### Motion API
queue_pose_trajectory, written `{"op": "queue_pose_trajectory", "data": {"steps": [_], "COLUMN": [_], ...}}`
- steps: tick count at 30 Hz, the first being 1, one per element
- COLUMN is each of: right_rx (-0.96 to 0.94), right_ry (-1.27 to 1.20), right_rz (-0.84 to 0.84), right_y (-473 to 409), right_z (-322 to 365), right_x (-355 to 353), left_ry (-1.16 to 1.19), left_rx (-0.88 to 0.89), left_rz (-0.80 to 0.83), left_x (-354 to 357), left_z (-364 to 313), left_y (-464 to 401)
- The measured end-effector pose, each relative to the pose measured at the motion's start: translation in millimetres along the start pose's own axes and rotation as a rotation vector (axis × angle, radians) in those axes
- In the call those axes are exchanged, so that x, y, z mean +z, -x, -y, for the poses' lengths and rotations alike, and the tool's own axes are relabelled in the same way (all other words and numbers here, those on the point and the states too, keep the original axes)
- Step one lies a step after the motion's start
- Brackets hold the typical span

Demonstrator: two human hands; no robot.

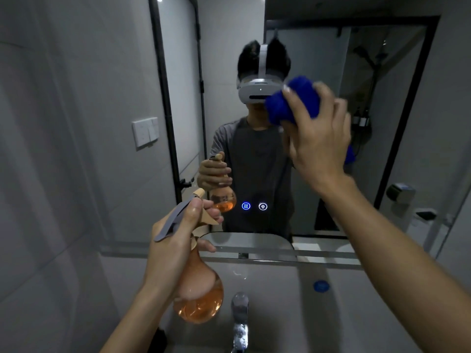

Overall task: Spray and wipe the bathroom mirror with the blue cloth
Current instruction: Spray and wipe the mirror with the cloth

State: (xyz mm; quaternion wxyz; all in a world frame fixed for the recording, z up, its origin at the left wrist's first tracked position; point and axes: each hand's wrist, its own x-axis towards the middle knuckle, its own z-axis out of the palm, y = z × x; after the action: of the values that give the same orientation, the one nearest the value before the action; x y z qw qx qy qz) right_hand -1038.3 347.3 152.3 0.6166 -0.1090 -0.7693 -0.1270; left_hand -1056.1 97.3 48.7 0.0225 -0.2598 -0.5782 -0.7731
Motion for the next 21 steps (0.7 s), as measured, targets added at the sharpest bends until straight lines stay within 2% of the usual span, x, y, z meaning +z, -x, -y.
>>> {"op": "queue_pose_trajectory", "data": {"steps": [4,8,12,15,17,21], "right_rx": [0.032,-0.142,-0.364,-0.452,-0.458,-0.302], "right_ry": [0.007,0.014,-0.026,-0.027,-0.024,-0.028], "right_rz": [0.016,0.053,0.308,0.541,0.518,0.244], "right_y": [-24,71,205,272,279,255], "right_z": [40,78,98,91,76,16], "right_x": [7,34,54,56,54,45], "left_ry": [-0.002,-0.008,-0.009,-0.028,-0.041,-0.021], "left_rx": [0.032,0.043,0.014,-0.001,-0.010,-0.015], "left_rz": [-0.003,-0.011,-0.011,-0.013,-0.023,-0.037], "left_x": [-12,-27,-32,-35,-37,-38], "left_z": [-7,-7,-2,2,4,5], "left_y": [-3,-5,-6,-8,-10,-12]}}
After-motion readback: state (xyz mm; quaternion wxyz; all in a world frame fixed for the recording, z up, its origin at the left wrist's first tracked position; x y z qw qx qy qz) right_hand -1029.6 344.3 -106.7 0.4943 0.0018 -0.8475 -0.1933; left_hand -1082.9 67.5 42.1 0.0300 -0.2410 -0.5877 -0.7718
